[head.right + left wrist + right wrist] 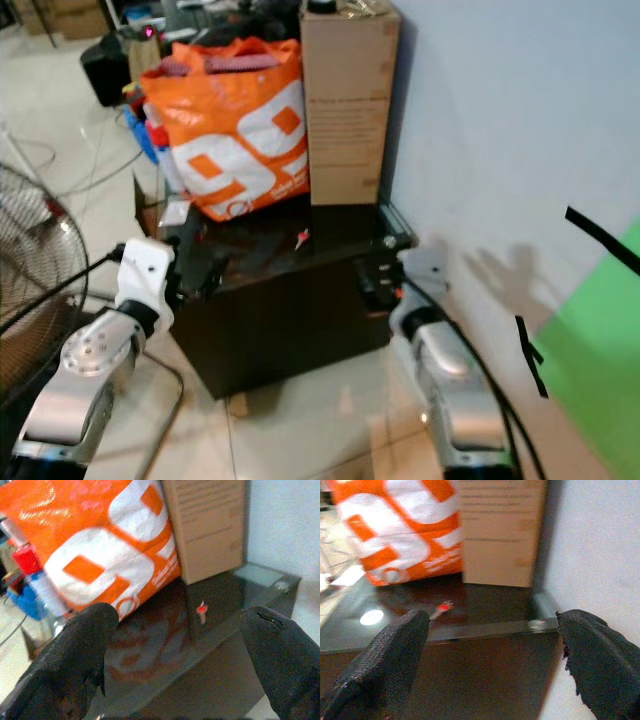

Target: Hang keys on a hook

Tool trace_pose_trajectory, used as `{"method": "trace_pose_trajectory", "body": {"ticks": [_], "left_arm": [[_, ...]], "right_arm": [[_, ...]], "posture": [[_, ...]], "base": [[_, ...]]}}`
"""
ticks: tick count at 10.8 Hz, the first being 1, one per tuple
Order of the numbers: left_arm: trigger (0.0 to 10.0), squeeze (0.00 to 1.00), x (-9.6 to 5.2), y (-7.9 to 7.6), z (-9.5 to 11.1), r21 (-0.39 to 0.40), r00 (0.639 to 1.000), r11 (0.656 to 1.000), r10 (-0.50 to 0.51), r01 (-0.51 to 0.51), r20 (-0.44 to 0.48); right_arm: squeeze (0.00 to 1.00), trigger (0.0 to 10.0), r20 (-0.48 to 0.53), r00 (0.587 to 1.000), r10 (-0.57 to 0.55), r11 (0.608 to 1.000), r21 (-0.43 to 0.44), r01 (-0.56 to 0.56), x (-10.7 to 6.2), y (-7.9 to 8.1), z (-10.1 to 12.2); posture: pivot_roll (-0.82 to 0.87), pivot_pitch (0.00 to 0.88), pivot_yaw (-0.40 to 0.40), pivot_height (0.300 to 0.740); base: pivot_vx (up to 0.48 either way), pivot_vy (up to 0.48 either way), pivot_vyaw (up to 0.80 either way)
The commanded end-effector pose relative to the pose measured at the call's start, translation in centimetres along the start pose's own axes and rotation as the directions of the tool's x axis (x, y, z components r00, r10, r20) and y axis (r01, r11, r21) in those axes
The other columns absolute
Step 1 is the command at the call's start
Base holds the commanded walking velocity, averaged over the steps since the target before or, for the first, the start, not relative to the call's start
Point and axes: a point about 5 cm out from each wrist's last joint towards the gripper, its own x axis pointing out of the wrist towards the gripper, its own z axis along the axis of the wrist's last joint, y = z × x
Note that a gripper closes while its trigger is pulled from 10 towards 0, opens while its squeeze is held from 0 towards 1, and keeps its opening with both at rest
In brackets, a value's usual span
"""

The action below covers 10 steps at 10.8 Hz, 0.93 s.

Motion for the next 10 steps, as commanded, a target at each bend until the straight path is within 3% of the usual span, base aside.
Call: {"method": "trace_pose_trajectory", "body": {"ticks": [1,10], "left_arm": [[10.0,0.12,0.17,-0.46,0.25,0.0,1.0,1.0,-0.013,0.013,0.011],[10.0,0.12,0.32,-0.45,0.22,-0.006,1.0,1.0,0.001,-0.001,0.019]], "right_arm": [[1.0,10.0,0.01,0.999,-0.031,1.0,-0.002,0.031,-0.22,-0.91,0.24],[1.0,10.0,0.019,0.999,-0.035,0.999,0.004,0.035,0.33,-1.66,0.81]], "posture": [[-0.05,0.0,0.056,0.74],[-0.04,0.0,0.03,0.74]], "base": [[0.322,0.0,0.0],[0.325,0.0,0.0]]}}
